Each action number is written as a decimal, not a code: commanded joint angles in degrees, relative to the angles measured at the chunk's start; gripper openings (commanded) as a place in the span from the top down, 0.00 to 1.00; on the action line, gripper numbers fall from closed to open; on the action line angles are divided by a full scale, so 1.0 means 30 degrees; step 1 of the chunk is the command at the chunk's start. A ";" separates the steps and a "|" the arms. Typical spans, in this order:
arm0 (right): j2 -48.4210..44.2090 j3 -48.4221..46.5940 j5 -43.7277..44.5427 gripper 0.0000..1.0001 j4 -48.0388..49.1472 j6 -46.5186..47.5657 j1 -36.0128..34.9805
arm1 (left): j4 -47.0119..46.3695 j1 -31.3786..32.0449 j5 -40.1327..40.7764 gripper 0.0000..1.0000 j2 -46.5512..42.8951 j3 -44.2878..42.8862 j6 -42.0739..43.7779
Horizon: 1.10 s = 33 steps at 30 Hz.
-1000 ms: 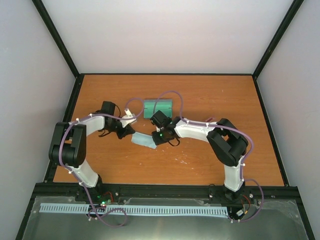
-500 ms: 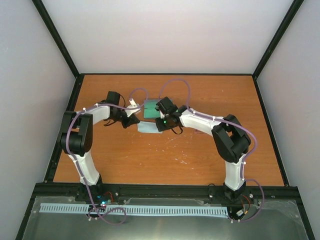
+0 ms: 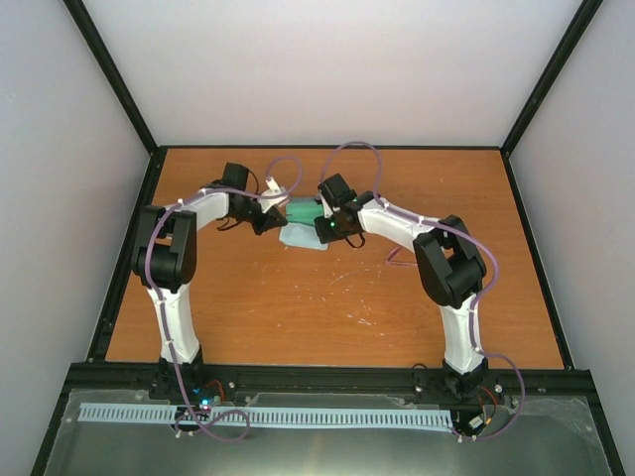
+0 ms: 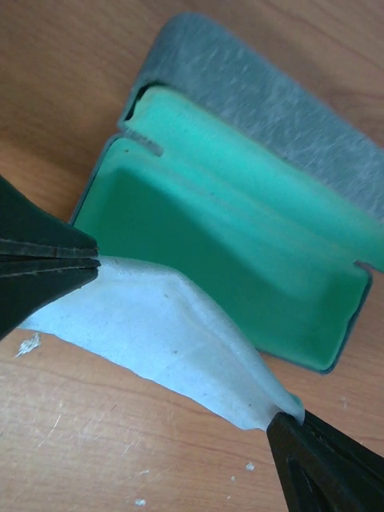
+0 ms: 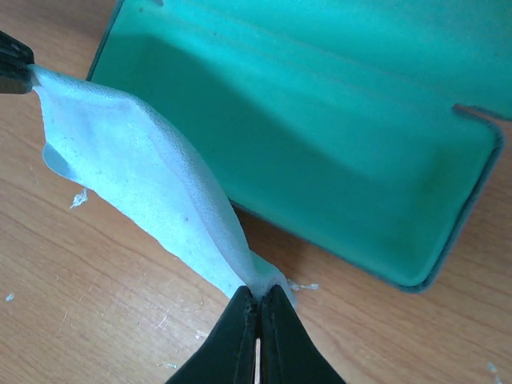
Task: Organize the sunglasses
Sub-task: Place the glasses cleaning cloth in the sunglasses case.
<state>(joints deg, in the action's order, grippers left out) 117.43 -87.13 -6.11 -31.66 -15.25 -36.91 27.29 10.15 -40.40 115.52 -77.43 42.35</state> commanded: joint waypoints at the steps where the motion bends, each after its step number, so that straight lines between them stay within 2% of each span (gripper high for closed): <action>1: 0.0421 -0.0999 -0.0211 0.97 -0.0517 0.0583 0.0416 | 0.0864 0.0103 -0.0696 0.99 0.0598 -0.1440 0.0020; 15: 0.1258 -0.1925 -0.0383 0.97 -0.0931 0.1158 0.1159 | 0.0610 0.0445 -0.1036 0.99 0.1144 -0.1635 -0.0572; 33: 0.1218 -0.2221 -0.0048 0.97 -0.0418 0.1199 0.1886 | 0.0815 0.0549 -0.0516 0.99 0.2002 -0.3443 -0.0705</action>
<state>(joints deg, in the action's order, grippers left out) 120.86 -91.83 -6.90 -33.63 -12.45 -31.86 29.47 11.64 -41.52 120.40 -85.56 40.56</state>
